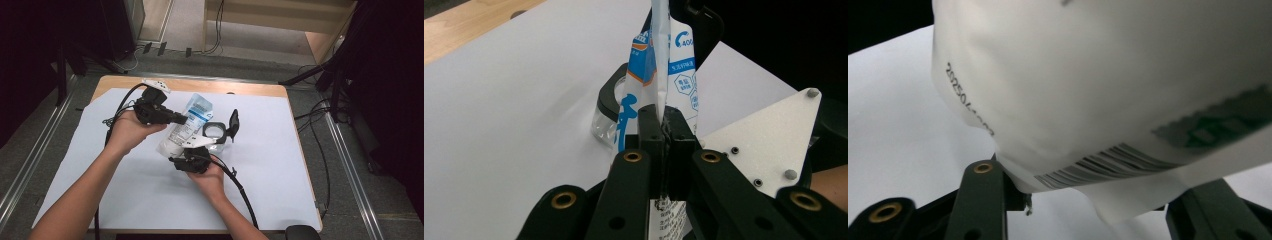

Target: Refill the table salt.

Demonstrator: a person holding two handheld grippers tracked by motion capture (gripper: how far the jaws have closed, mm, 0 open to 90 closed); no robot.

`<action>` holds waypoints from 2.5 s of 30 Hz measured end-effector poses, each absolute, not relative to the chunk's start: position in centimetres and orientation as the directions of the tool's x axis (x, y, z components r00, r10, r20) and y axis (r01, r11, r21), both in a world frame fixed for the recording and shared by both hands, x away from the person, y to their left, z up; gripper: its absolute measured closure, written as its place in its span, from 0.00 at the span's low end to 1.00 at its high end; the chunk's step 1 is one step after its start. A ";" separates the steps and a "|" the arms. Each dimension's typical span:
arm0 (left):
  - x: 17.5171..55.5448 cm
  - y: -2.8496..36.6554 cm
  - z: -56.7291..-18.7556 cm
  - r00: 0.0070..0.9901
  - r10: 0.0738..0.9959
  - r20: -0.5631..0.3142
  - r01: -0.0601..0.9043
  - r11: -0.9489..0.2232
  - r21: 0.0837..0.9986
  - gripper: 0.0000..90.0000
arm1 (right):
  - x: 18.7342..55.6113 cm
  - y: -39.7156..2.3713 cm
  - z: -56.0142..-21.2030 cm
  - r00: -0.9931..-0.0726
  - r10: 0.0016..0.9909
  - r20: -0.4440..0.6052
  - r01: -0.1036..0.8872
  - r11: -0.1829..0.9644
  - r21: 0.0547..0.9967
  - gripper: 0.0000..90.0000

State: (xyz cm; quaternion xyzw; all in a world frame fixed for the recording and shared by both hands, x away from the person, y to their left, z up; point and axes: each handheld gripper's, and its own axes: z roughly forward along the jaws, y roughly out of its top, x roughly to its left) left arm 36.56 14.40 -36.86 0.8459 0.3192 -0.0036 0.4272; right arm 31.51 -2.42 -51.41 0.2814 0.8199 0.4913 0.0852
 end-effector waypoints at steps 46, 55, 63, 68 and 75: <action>37.5 11.7 -39.2 0.812 0.522 -0.261 0.535 -0.486 0.692 0.98 | 30.9 -3.0 -52.0 -0.787 0.579 0.216 0.434 0.269 0.860 0.56; 37.8 11.3 -39.4 0.800 0.541 -0.261 0.547 -0.477 0.688 0.99 | 31.0 -3.0 -51.9 -0.790 0.579 0.201 0.430 0.290 0.855 0.54; 38.0 11.2 -39.4 0.791 0.549 -0.270 0.557 -0.462 0.690 0.99 | 31.2 -2.9 -51.7 -0.793 0.571 0.213 0.436 0.288 0.853 0.57; 38.2 11.1 -39.6 0.788 0.550 -0.276 0.563 -0.463 0.685 0.98 | 31.4 -2.9 -51.7 -0.783 0.557 0.275 0.474 0.250 0.844 0.60; 38.4 11.1 -39.6 0.784 0.553 -0.281 0.568 -0.458 0.684 0.98 | 31.5 -2.9 -51.5 -0.784 0.552 0.284 0.479 0.246 0.843 0.60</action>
